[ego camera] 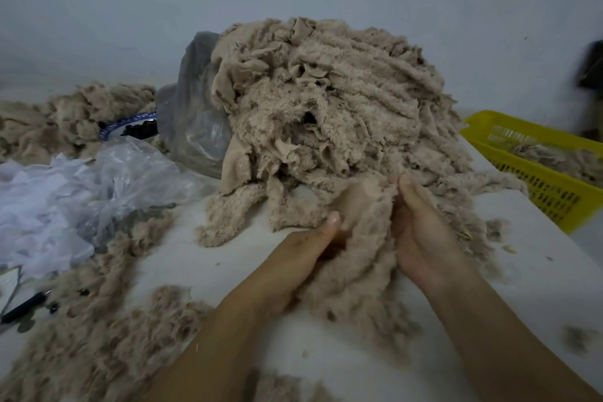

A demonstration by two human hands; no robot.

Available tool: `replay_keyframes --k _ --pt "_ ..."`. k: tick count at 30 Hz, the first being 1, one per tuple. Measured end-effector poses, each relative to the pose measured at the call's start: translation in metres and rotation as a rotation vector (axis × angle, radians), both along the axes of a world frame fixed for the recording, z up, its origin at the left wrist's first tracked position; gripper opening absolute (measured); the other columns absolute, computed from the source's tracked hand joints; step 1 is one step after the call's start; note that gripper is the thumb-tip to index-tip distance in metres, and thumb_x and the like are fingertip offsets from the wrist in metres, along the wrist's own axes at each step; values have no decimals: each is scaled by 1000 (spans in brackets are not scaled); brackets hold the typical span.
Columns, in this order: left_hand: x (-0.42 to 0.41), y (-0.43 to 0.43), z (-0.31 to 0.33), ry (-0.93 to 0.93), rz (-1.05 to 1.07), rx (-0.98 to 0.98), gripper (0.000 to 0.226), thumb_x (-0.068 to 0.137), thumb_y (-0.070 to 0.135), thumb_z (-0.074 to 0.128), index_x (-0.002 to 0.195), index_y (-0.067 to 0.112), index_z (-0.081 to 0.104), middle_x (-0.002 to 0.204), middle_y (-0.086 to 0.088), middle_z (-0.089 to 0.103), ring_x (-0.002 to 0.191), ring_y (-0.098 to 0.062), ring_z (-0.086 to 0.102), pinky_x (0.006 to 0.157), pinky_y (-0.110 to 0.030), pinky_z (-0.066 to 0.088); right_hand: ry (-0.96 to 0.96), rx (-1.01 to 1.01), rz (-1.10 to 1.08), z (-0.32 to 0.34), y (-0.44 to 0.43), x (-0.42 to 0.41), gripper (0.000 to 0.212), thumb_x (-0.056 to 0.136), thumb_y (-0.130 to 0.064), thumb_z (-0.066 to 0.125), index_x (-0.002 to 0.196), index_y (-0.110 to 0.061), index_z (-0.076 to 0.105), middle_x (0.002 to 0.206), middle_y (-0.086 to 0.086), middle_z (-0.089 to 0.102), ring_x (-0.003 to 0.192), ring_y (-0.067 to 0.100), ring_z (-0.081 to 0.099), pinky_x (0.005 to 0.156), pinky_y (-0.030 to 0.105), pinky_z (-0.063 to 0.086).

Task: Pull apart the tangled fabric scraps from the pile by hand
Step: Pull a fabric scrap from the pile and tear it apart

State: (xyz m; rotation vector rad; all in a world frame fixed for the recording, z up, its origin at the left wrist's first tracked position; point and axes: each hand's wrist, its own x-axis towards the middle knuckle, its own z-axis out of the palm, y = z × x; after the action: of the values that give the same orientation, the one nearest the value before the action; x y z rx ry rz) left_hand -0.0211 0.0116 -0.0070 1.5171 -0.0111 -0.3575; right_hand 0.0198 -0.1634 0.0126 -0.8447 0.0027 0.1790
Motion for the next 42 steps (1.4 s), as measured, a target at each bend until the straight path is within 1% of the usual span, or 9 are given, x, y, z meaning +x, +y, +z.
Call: replay_keyframes --k 4,11,15,20,25,28,32,35,42 --pt "3 -3 -5 10 12 -245 66 77 65 73 122 18 71 125 -8 69 118 -23 65 102 -38 51 -35 -70 224 -1 13 -15 23 93 -36 56 89 -16 68 95 11 71 89 24 71 74 36 60" --pt "15 14 4 -57 438 -670 26 94 22 59 109 3 69 97 -12 74 82 -19 73 65 -26 59 -75 51 202 -8 14 -6 22 94 -31 51 82 -16 60 65 0 56 74 16 65 76 32 58" --pt "24 50 9 -85 653 -922 17 100 18 46 85 16 54 55 6 48 40 -1 40 36 -11 31 26 148 -17 -8 -11 11 22 101 -32 47 86 -16 54 49 -8 31 46 7 42 68 27 57" --pt "19 36 3 -116 694 -595 24 101 28 53 108 12 69 97 -9 75 84 -17 72 77 -26 59 -70 -236 -68 -11 -21 13 43 104 -35 43 68 -20 60 49 -7 26 45 11 32 70 34 40" --pt "14 23 -3 -286 803 273 18 94 23 63 87 13 49 88 -11 55 77 -19 60 61 -31 48 -103 -303 -20 -4 -7 1 36 103 -32 44 75 -13 55 49 -6 25 44 11 32 55 30 42" --pt "9 22 1 -576 880 685 43 92 14 59 133 13 48 144 -8 36 134 -19 36 110 -33 35 -55 -22 33 4 -5 -3 28 98 -31 48 78 -13 56 54 -5 29 47 10 37 52 24 47" --pt "-2 -2 6 -833 422 585 39 91 47 49 121 27 61 108 21 57 100 7 53 88 -4 36 -74 176 97 9 0 -7 27 91 -31 54 74 -14 66 60 -4 35 55 10 46 64 26 55" --pt "-4 -19 -13 -660 -57 644 32 83 68 57 72 38 56 59 18 46 57 -1 46 56 -21 36 -75 186 108 5 0 -6 29 93 -31 54 74 -14 68 60 -5 36 56 9 48 69 26 56" --pt "8 1 -10 -697 329 450 48 95 51 47 61 18 37 50 12 37 47 -1 36 48 -16 28 -68 63 -58 5 -5 0 30 104 -29 41 82 -13 54 54 -6 27 49 9 34 57 19 49"
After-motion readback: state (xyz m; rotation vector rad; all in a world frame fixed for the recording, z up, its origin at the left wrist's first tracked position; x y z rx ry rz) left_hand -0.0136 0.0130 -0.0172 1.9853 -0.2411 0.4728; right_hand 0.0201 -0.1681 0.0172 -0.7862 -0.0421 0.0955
